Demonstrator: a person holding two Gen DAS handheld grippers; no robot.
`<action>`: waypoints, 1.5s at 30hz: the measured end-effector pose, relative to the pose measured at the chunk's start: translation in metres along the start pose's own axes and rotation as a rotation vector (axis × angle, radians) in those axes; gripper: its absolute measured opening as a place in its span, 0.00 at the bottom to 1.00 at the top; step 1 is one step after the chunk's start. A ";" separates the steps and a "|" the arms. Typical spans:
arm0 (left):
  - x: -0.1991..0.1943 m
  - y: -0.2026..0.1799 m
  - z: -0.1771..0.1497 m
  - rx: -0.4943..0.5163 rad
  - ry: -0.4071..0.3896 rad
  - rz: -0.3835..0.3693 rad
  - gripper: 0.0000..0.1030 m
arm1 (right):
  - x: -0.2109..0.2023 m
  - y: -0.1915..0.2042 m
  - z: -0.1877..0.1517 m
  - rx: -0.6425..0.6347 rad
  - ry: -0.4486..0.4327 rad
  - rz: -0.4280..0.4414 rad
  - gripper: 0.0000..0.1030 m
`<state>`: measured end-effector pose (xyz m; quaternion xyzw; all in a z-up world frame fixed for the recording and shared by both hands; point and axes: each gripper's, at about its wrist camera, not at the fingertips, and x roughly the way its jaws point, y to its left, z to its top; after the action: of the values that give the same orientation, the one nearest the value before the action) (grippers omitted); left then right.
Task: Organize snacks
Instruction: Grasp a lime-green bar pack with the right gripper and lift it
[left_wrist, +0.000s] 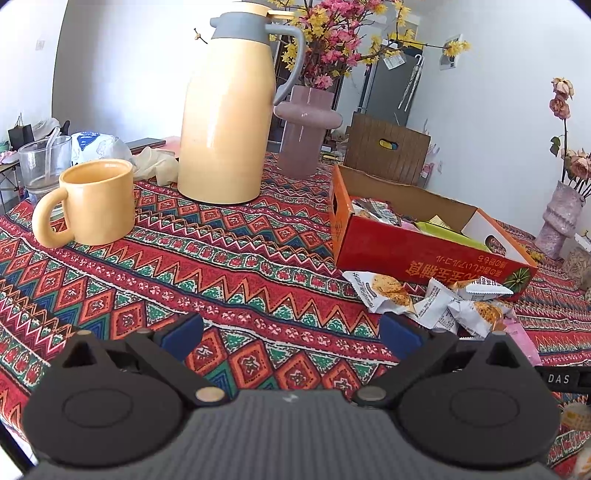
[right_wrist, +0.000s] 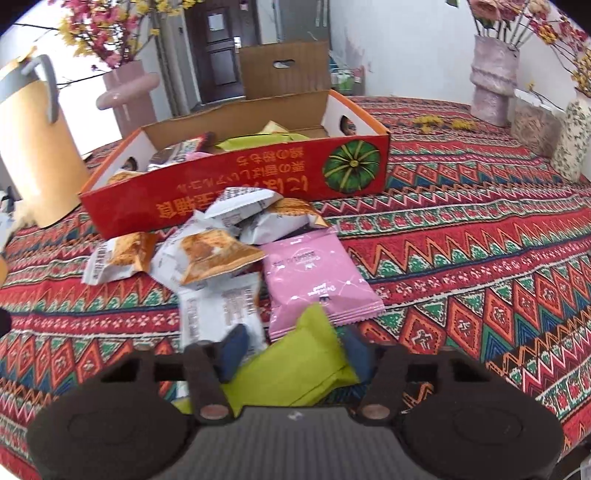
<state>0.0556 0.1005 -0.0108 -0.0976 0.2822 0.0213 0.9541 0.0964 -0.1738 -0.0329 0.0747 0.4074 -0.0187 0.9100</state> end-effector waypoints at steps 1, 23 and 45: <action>0.000 -0.001 0.000 0.002 0.001 0.003 1.00 | -0.001 -0.001 0.000 -0.005 -0.001 0.013 0.29; -0.005 -0.036 0.000 0.071 -0.003 0.045 1.00 | -0.009 -0.043 -0.003 -0.022 -0.085 0.088 0.15; -0.014 -0.035 -0.003 0.066 0.013 0.031 1.00 | -0.027 -0.022 -0.015 -0.152 -0.206 0.145 0.94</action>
<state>0.0457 0.0662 -0.0001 -0.0617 0.2905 0.0260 0.9545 0.0652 -0.1944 -0.0254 0.0325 0.3055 0.0703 0.9490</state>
